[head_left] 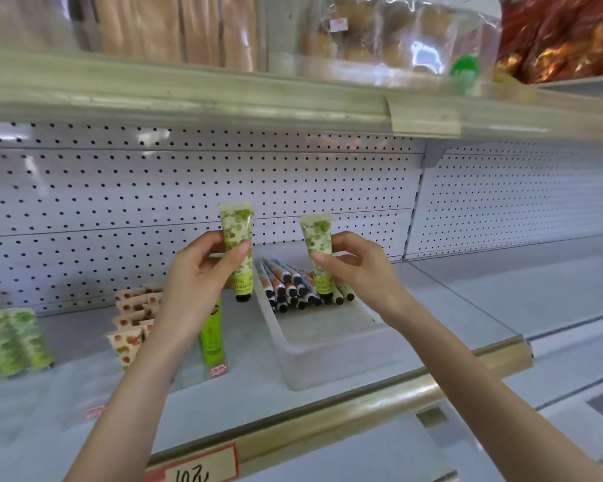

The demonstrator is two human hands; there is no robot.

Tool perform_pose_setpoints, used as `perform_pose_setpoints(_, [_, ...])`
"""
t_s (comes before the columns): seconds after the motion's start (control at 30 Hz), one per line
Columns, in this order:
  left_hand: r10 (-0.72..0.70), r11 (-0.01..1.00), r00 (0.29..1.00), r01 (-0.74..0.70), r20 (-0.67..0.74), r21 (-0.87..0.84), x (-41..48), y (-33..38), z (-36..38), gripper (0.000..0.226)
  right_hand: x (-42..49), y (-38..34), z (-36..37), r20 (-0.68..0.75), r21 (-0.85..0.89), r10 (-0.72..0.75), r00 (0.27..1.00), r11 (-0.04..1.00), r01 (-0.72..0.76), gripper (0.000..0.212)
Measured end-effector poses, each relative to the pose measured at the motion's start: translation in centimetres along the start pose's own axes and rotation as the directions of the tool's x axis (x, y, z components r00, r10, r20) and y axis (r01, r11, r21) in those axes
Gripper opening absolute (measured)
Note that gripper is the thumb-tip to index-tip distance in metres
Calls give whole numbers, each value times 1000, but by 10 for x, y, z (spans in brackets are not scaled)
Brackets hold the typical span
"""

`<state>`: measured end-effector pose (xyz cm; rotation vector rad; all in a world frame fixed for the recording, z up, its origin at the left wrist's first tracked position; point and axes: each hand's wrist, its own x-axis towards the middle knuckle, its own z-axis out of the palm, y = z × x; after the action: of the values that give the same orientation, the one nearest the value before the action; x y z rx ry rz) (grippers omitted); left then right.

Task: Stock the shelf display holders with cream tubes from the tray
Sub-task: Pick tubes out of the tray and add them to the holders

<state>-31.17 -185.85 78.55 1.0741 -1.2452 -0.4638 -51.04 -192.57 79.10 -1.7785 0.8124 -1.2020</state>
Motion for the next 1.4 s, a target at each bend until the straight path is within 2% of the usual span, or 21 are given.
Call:
perform_pose_setpoints(0.17, [-1,1000,990,5,-143,28,-27,21,-22,4,-10,-20,2,46,-10,-43,998,999,43,15])
perform_pose_setpoints(0.43, [-13,997,954,35,-299,68,-83,32,-59,10,-30,-26,26,228,73,-67,971,996,51,26])
perform_pose_setpoints(0.63, [-71,997,931,77,-357,3,-101,30,-87,7,-35,-30,66,298,132,-59,953,991,21,19])
perform_pose_setpoints(0.73, [-68,996,920,85,-385,27,-101,28,-116,7,-34,-32,101,326,144,-82,942,989,36,19])
perform_pose_setpoints(0.93, [-69,984,910,129,-409,120,-94,21,-208,8,-22,-45,189,308,108,-71,949,993,39,34])
perform_pose_setpoints(1.17, [-30,971,928,114,-370,208,-82,14,-292,15,-14,-60,269,279,185,-51,959,983,-2,17])
perform_pose_setpoints(1.4, [-71,973,954,130,-290,189,-74,-3,-340,20,-9,-51,338,278,149,-33,960,989,-9,20])
